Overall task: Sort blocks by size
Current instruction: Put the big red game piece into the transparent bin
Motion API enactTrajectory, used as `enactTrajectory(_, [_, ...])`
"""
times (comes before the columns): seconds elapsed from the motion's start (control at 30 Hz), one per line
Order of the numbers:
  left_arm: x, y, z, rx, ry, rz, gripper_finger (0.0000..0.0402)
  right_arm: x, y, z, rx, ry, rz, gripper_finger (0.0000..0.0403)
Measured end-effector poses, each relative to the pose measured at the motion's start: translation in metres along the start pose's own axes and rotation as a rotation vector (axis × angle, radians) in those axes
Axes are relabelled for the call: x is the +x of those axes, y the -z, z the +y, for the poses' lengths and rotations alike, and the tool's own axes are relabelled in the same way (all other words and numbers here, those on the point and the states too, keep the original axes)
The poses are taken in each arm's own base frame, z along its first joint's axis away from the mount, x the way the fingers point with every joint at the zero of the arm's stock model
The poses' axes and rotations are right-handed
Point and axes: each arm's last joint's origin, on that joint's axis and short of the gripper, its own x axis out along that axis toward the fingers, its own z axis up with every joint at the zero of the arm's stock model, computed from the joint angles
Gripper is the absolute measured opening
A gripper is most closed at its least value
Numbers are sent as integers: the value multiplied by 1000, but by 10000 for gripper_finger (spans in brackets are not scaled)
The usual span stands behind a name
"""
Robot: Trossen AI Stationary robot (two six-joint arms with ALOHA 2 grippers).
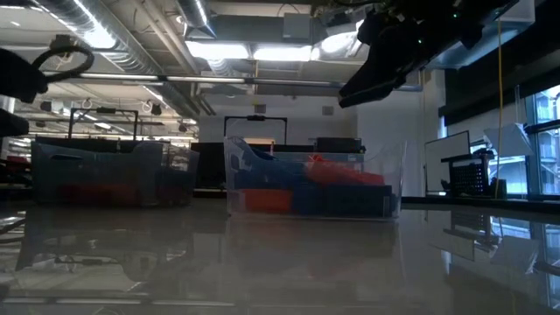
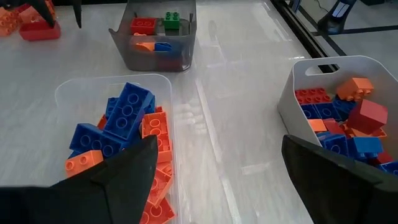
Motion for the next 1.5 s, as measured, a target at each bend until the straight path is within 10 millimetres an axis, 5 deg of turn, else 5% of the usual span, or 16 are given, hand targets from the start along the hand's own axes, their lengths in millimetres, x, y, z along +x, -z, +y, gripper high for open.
enactTrajectory(0.2, [1, -2, 4, -43, -41, -24, 211, 0, 0, 0, 2, 0, 0, 341])
enactTrajectory(0.53, [3, -22, 26, -356, -115, -73, 211, 0, 0, 0, 2, 0, -1, 341])
enactTrajectory(0.8, [-20, -48, 22, -260, -35, -93, 211, 0, 0, 0, 10, 0, -1, 341])
enactTrajectory(1.0, [-39, -57, 13, -12, 4, -144, 211, 0, -1, 0, 10, 0, -4, 341])
enactTrajectory(1.27, [-32, -49, 12, 574, -40, -119, 211, 0, 0, 0, 10, 0, 1, 341])
enactTrajectory(1.5, [-25, -47, 13, 793, -21, -120, 211, 0, 0, 0, 6, 0, 2, 341])
